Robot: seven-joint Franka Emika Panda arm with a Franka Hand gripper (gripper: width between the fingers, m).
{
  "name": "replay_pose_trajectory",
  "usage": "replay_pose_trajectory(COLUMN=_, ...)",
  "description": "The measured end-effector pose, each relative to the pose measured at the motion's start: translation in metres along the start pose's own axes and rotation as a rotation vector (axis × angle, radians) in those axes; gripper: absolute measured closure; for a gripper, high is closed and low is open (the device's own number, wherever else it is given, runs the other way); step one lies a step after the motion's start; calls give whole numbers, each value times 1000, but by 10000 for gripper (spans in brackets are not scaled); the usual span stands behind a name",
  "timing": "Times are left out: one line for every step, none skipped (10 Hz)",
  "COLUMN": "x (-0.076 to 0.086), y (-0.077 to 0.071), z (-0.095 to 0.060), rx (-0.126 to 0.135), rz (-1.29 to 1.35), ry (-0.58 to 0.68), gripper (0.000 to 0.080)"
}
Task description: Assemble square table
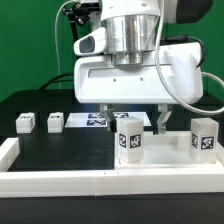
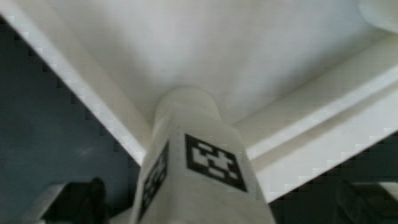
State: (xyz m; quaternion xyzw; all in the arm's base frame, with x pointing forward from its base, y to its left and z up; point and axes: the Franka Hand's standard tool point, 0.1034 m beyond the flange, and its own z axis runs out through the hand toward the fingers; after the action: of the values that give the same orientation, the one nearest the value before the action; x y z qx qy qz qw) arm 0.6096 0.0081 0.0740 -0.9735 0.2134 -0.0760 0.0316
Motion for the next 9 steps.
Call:
replay_pose_trajectory(x=1, y=2, z=0, rx=-2, rz=-100, ry=-11, gripper=152)
replay_pose_trajectory(x=1, y=5, z=0, rx=-3, rz=-193, ry=-21, gripper=150)
replay_pose_trajectory(x=1, y=6, z=0, rx=-3, rz=-247, ry=-26, gripper=150)
replay_pose_trajectory(x=1, y=7, z=0, rx=-8, rz=-347, ry=-27, gripper=150)
replay_pose_trajectory(x=1, y=7, z=0, rx=-9, rz=-398, ry=-27, gripper=150)
replay_pose_trajectory(x=1, y=7, z=0, rx=-9, rz=-429, ry=-27, gripper=150)
replay_pose_trajectory(x=1, y=6, z=0, rx=-14, rz=-483, ry=-27, gripper=150)
replay_pose_trajectory(x=1, y=6, z=0, rx=-19, rz=-528, ry=-26, gripper=150)
replay_pose_trajectory(x=2, y=6, z=-1, rx=-23, rz=-603, ry=-21, gripper=150)
